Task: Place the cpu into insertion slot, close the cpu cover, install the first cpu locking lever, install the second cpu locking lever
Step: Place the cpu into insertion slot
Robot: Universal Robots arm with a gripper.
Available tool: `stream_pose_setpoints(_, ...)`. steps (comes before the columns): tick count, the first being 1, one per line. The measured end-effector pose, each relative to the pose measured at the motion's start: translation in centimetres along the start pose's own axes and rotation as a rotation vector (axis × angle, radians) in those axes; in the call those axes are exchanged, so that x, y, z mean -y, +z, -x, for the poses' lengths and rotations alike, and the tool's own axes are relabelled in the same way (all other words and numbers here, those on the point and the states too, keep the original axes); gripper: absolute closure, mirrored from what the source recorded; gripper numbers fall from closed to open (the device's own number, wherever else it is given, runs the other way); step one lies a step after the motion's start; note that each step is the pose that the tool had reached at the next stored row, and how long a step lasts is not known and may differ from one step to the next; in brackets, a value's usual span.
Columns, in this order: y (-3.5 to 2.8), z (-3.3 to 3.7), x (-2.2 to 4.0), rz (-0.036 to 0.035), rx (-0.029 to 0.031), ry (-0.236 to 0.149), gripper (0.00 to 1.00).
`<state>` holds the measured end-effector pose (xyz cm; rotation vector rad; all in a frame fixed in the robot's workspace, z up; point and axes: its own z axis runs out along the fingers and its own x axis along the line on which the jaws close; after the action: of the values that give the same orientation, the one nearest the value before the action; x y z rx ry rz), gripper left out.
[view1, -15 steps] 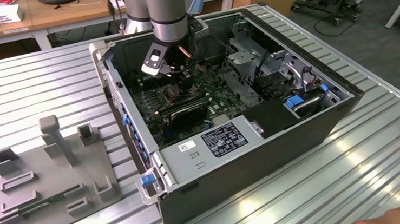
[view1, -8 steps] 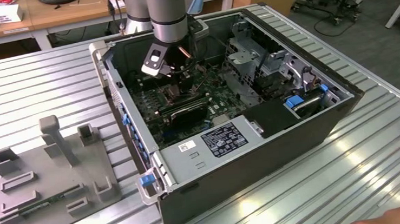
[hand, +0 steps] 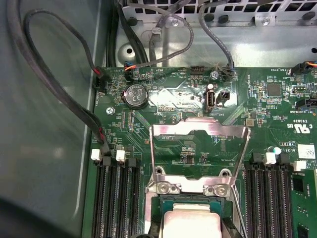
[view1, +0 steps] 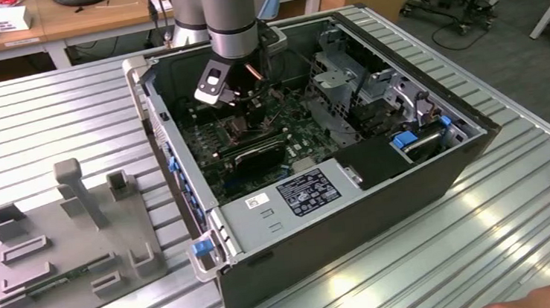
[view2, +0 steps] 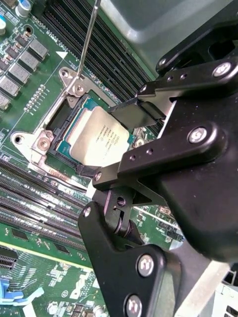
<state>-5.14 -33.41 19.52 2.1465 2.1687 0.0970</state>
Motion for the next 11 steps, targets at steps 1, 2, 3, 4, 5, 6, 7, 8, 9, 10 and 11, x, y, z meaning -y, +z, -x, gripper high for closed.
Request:
stream_pose_setpoints(1, 0.00, 0.00, 0.00, 0.0000, 0.0000, 0.000, 0.46)
stream_pose_setpoints(2, 0.00, 0.00, 0.00, 0.0000, 0.0000, 0.000, 0.46)
stream_pose_setpoints(3, 0.02, 0.00, 0.00, 0.0000, 0.0000, 0.000, 0.46)
stream_pose_setpoints(4, 0.06, -0.01, 0.00, 0.0002, -0.0003, 0.000, 0.46)
stream_pose_setpoints(5, 0.08, 0.00, 0.01, 0.0001, -0.0002, 0.000, 0.46)
stream_pose_setpoints(6, 0.09, 0.00, 0.01, -0.0001, 0.0001, 0.000, 0.46)
stream_pose_setpoints(7, 0.09, 0.00, 0.01, -0.0001, 0.0001, 0.000, 0.46)
stream_pose_setpoints(8, 0.09, 0.00, 0.01, -0.0001, 0.0002, 0.000, 0.46)
stream_pose_setpoints(9, 0.10, 0.00, 0.01, -0.0001, 0.0002, 0.000, 0.46)
stream_pose_setpoints(10, 0.12, 0.00, 0.01, 0.0000, 0.0001, 0.000, 0.46)
stream_pose_setpoints(11, 0.15, 0.00, 0.02, 0.0002, -0.0002, 0.000, 0.46)
